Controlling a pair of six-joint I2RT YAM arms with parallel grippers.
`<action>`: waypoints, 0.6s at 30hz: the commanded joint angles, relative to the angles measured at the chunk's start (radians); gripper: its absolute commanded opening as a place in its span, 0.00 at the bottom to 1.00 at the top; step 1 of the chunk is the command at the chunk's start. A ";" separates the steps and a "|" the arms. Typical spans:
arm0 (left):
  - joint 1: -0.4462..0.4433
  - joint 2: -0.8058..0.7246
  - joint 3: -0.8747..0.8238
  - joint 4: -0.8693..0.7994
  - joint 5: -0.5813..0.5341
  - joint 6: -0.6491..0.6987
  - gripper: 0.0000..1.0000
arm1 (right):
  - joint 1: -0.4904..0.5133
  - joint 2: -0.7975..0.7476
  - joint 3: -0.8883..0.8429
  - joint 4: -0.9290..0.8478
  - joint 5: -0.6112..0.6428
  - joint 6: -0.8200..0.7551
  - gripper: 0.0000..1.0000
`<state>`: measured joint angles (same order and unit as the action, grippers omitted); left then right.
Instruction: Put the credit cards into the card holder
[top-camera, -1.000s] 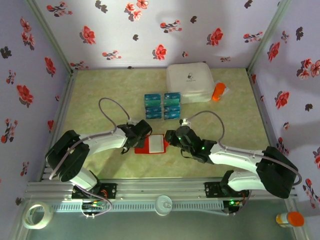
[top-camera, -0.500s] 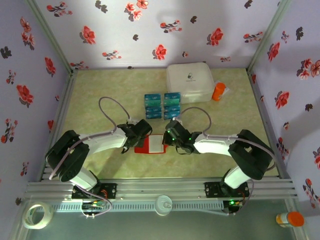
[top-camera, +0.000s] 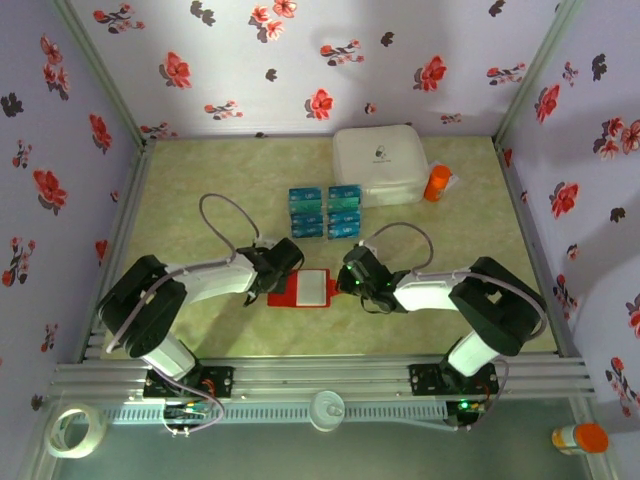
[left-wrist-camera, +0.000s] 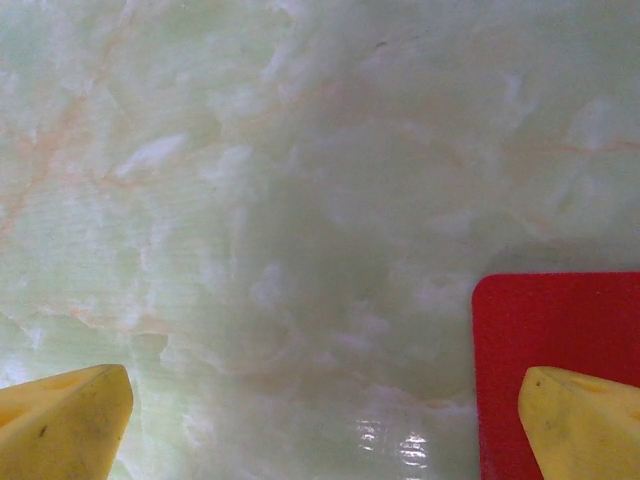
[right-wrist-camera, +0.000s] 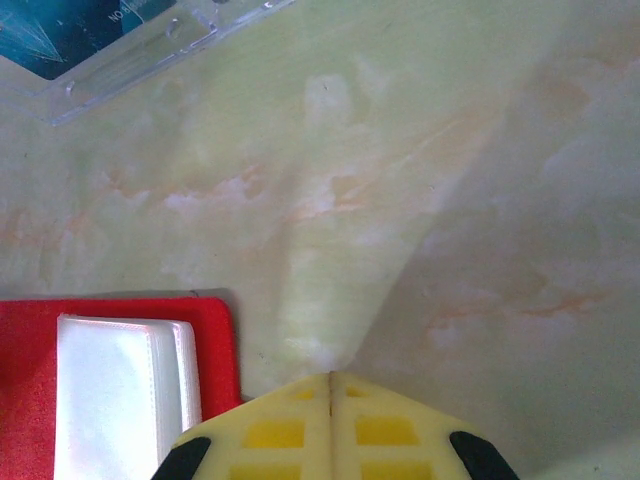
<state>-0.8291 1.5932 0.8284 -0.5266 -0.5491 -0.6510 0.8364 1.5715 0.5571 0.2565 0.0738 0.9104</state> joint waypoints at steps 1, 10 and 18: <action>0.008 -0.012 0.014 -0.033 -0.003 -0.009 1.00 | -0.001 0.012 -0.024 0.000 -0.021 0.018 0.03; 0.008 -0.191 0.146 -0.066 0.161 -0.032 1.00 | -0.001 0.018 -0.027 0.007 -0.025 0.015 0.03; -0.013 -0.230 0.192 0.120 0.433 -0.131 1.00 | -0.001 0.036 -0.032 0.027 -0.028 0.024 0.03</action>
<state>-0.8310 1.3693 1.0107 -0.4889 -0.2520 -0.7181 0.8364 1.5711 0.5434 0.2848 0.0711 0.9180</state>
